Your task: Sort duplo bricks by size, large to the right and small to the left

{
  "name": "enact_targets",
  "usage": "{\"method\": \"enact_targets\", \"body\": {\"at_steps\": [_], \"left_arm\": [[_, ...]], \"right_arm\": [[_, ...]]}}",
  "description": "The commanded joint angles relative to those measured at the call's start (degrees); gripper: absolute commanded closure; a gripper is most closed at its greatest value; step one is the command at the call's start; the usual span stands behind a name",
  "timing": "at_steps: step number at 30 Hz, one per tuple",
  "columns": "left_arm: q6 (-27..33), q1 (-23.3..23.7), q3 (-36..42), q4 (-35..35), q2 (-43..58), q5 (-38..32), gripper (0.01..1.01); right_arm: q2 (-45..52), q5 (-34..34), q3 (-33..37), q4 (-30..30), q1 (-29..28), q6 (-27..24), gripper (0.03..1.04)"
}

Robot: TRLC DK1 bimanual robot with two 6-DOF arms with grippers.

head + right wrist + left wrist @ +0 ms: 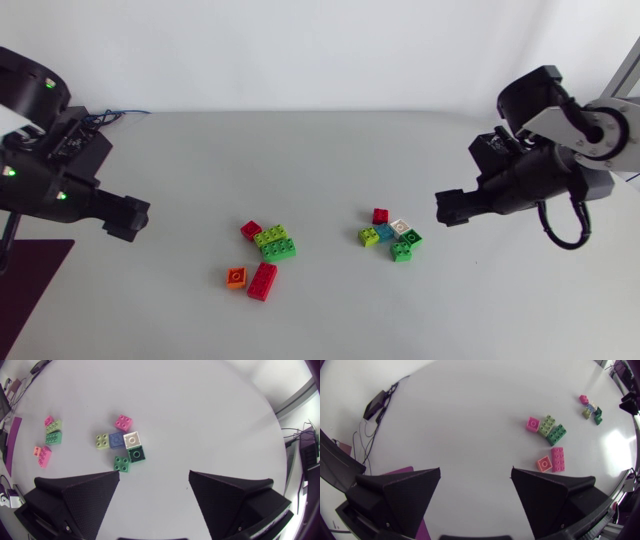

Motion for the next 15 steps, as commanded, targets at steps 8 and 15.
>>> {"method": "enact_targets", "body": {"at_steps": [8, 15], "left_arm": [[3.5, 1.2, -1.8, 2.9, -2.3, 5.2, 0.044], [3.8, 2.1, -1.6, 3.0, -2.1, 5.5, 0.043]], "right_arm": [[17.6, 3.1, 3.6, 7.4, -2.4, -3.1, 0.07], [25.3, 3.2, 7.6, 8.6, -2.0, -2.7, 0.07]]}}
